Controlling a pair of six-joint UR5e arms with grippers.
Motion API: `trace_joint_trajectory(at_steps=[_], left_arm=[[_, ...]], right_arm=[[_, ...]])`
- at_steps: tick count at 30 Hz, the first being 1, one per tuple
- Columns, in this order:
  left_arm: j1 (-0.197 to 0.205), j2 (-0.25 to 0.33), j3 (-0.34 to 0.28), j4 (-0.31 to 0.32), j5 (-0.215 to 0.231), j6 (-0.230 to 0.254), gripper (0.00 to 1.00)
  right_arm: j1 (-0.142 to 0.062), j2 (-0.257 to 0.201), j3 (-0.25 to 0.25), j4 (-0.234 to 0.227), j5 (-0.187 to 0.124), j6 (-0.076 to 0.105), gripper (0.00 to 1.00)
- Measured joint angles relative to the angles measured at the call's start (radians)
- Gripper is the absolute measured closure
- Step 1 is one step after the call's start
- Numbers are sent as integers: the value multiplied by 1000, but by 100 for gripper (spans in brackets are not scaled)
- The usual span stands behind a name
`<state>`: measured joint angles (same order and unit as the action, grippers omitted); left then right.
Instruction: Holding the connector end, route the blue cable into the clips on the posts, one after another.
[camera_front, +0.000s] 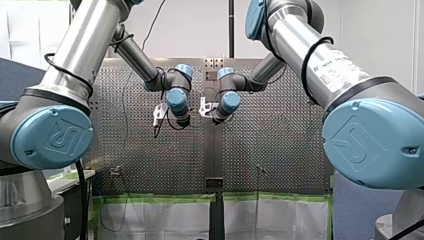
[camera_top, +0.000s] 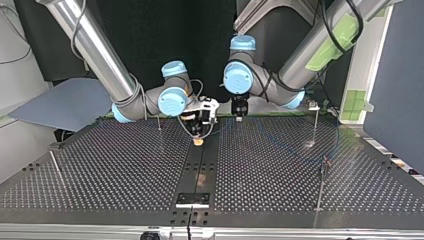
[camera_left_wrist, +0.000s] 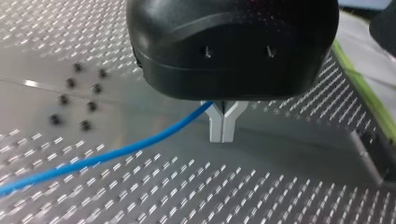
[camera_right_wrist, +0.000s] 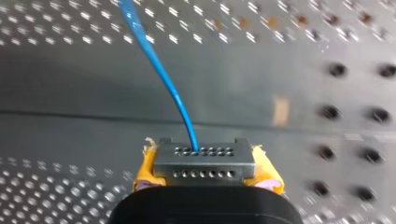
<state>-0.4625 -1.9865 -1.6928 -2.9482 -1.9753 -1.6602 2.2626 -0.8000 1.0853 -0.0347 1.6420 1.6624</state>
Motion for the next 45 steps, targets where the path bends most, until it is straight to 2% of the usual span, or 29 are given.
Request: trace_joint_trajectory(at_steps=[4,11,23,36,45], left_arm=[[-22,-34,0,32,-4,-17,100],[-28,-57,0,58,-14,-38,100],[-28,-62,0,87,-23,-98,100],[-30,-163,0,192,-22,-132,100],[-26,-178,0,216,-23,-139,100]], right_arm=[[-18,-32,32,-32,3,8,100],[-42,-85,96,-95,-8,10,100],[-53,-75,193,-193,-11,11,100],[-53,-86,297,-297,-31,5,100],[-67,-76,372,-372,-36,13,100]])
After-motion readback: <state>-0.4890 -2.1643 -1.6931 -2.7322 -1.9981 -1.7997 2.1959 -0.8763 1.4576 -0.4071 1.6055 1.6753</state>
